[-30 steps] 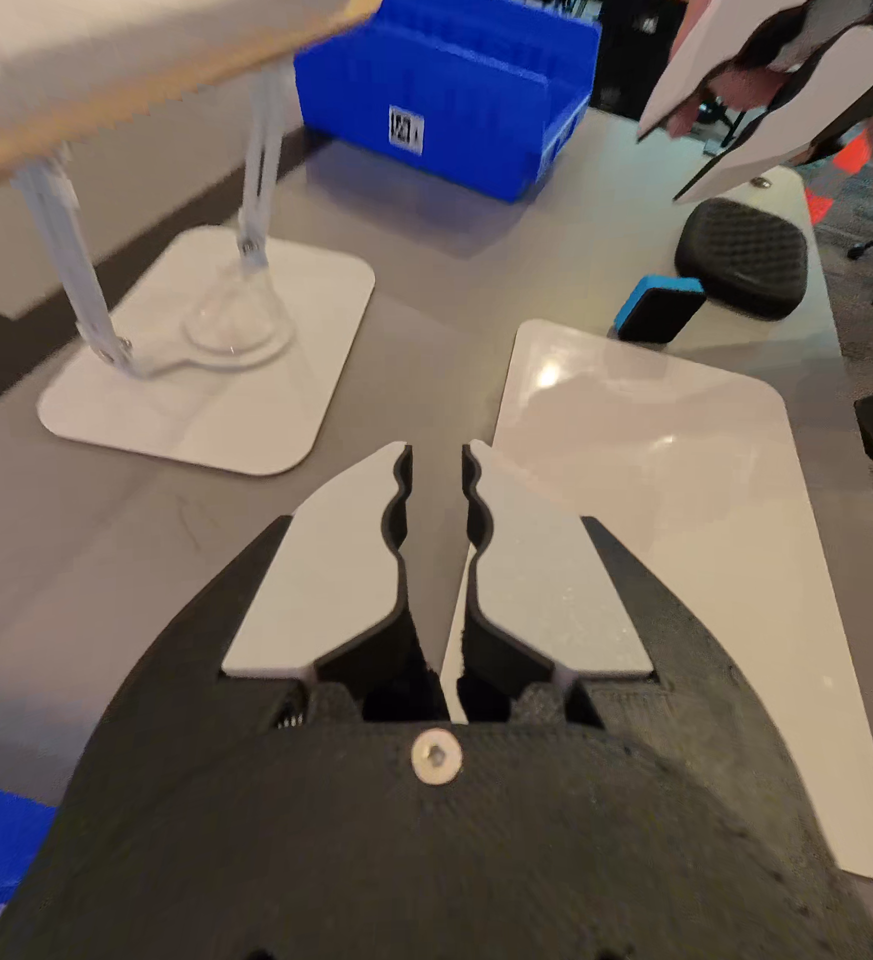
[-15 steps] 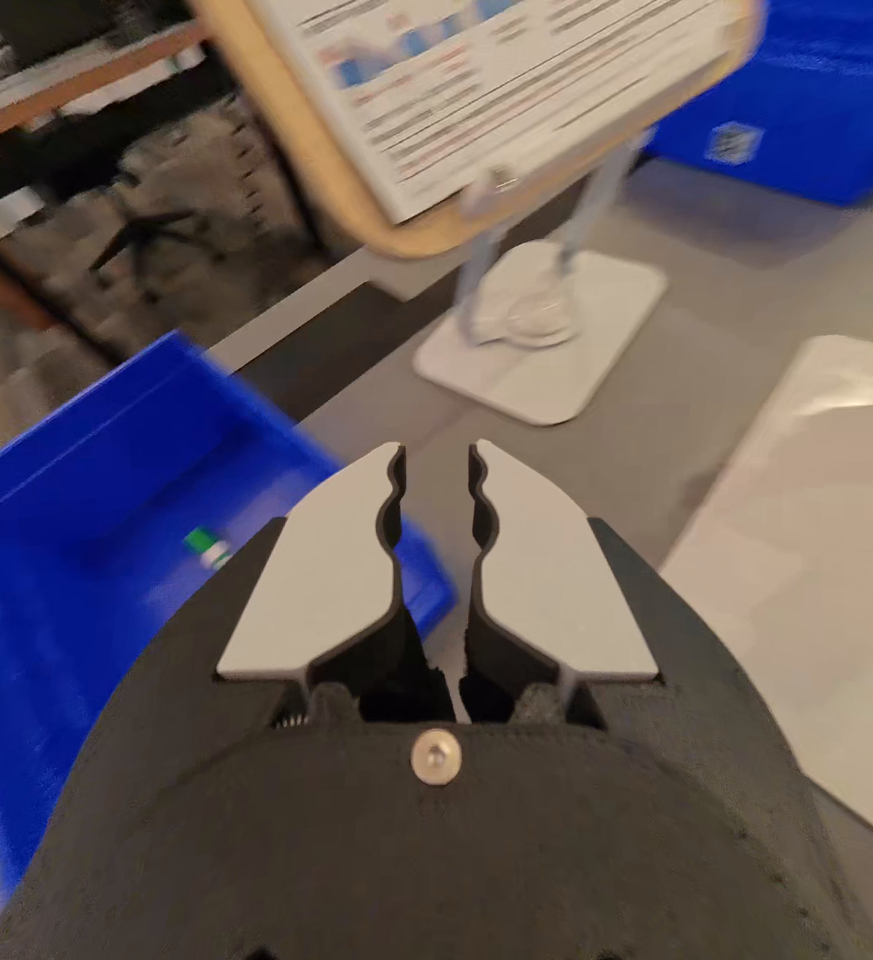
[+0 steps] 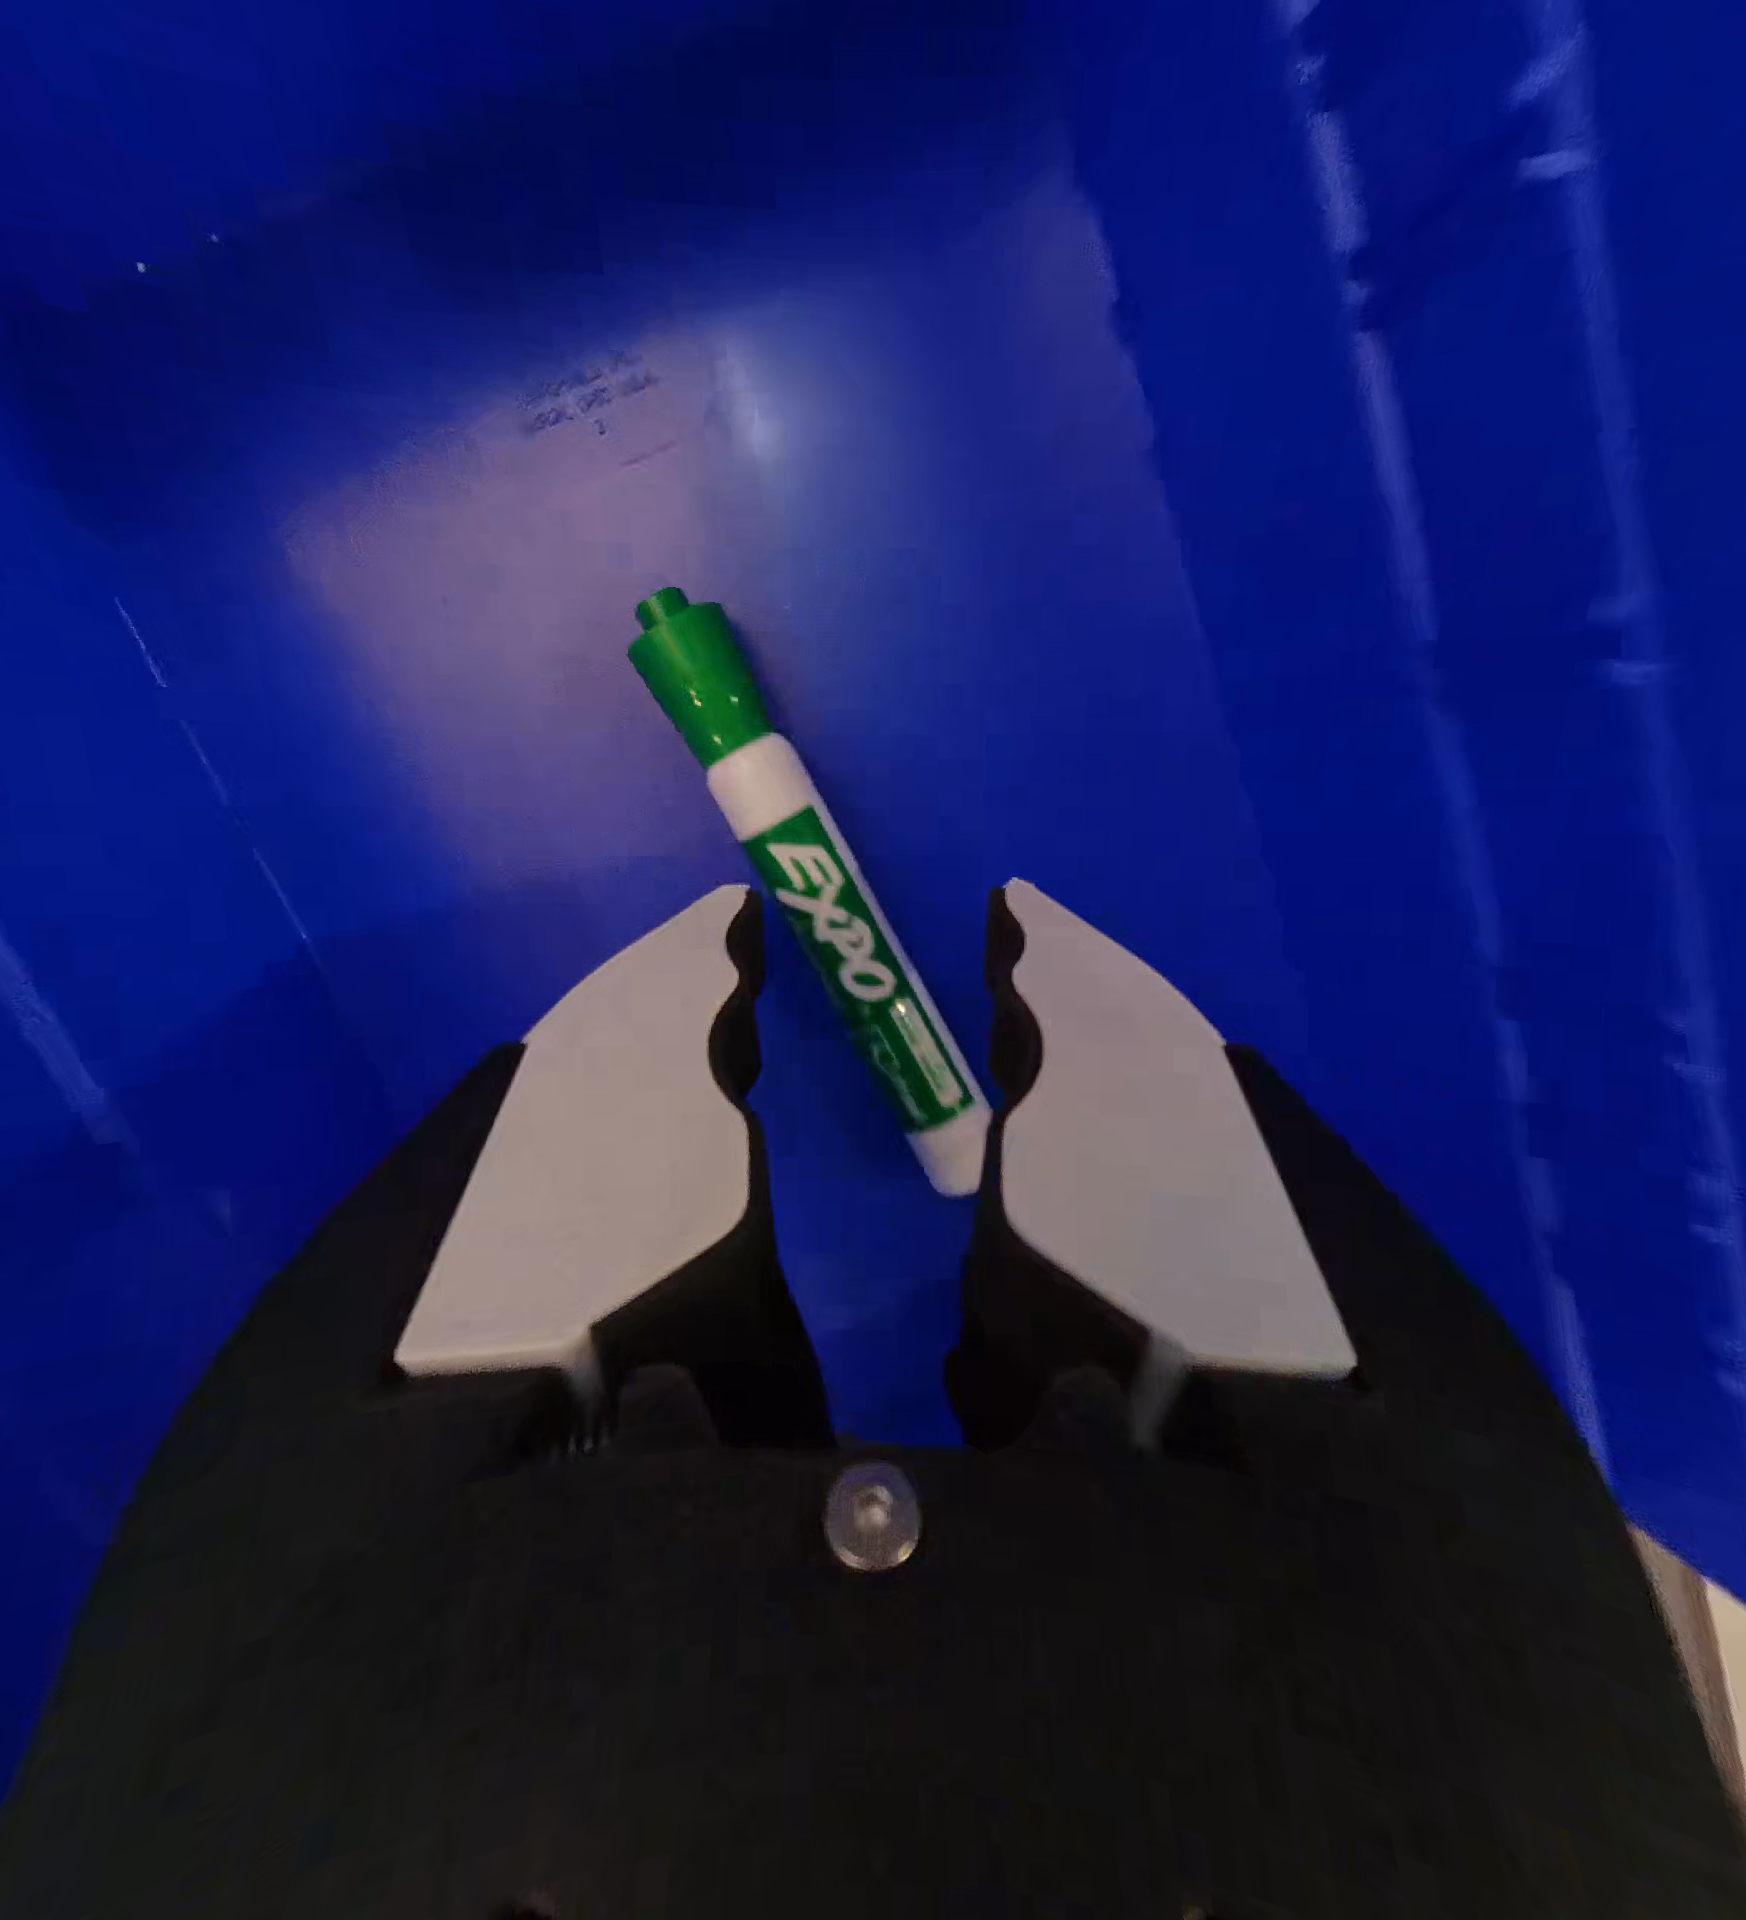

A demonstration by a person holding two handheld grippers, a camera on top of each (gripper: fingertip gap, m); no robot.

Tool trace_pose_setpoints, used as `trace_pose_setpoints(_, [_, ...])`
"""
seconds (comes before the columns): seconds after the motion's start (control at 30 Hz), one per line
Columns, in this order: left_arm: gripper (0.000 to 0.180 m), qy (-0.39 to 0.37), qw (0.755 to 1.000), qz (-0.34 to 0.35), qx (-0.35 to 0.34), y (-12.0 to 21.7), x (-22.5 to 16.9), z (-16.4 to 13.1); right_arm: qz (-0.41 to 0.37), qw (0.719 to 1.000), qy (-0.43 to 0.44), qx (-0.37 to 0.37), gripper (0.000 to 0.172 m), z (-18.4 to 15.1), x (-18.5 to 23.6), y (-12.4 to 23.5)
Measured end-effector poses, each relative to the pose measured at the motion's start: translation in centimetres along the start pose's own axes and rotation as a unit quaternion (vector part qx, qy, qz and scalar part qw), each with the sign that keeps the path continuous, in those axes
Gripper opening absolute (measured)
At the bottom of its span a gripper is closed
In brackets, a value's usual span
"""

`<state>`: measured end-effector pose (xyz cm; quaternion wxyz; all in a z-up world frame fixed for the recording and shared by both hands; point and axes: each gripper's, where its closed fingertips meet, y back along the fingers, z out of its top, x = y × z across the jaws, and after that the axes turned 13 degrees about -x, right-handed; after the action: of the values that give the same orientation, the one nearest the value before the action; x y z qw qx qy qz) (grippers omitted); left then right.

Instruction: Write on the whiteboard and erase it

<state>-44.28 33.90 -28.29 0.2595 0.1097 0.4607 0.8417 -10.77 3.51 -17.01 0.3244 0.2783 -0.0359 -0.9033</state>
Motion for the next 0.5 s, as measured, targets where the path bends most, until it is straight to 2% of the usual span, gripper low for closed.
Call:
trace_pose_setpoints(0.07, [0.041, 0.009, 0.999, 0.008, 0.031, -1.4, 0.5, -0.6, 0.003, 1.000, -0.004, -0.004, 0.021, 0.0, 0.1, -0.1])
trace_pose_setpoints(0.1, [0.026, 0.009, 1.000, 0.017, 0.022, -1.8, 0.9, -0.3, 0.003, 1.000, -0.005, -0.006, 0.021, -0.1, 0.2, -0.1])
trace_pose_setpoints(0.13, [0.023, 0.008, 1.000, 0.025, 0.018, -2.0, 1.2, 0.0, 0.003, 1.000, -0.005, -0.007, 0.021, -0.1, 0.2, -0.2])
trace_pose_setpoints(0.23, [0.020, -0.008, 1.000, 0.028, 0.009, -2.2, 1.3, 0.2, 0.001, 1.000, -0.009, -0.013, 0.021, -0.2, 0.0, -0.3])
trace_pose_setpoints(0.3, [0.020, 0.003, 1.000, 0.008, -0.009, -2.1, 0.9, 0.4, -0.001, 1.000, -0.016, -0.022, 0.021, 0.1, -0.1, -0.4])
trace_pose_setpoints(0.4, [0.020, 0.030, 0.994, -0.045, -0.097, 0.0, -0.6, 2.2, -0.010, 0.999, -0.017, -0.039, 0.023, 1.1, -0.1, -0.6])
trace_pose_setpoints(0.5, [0.019, 0.070, 0.958, -0.142, -0.240, 5.7, -4.3, 5.7, -0.032, 0.997, 0.006, -0.072, 0.034, 3.4, 0.0, -1.2])
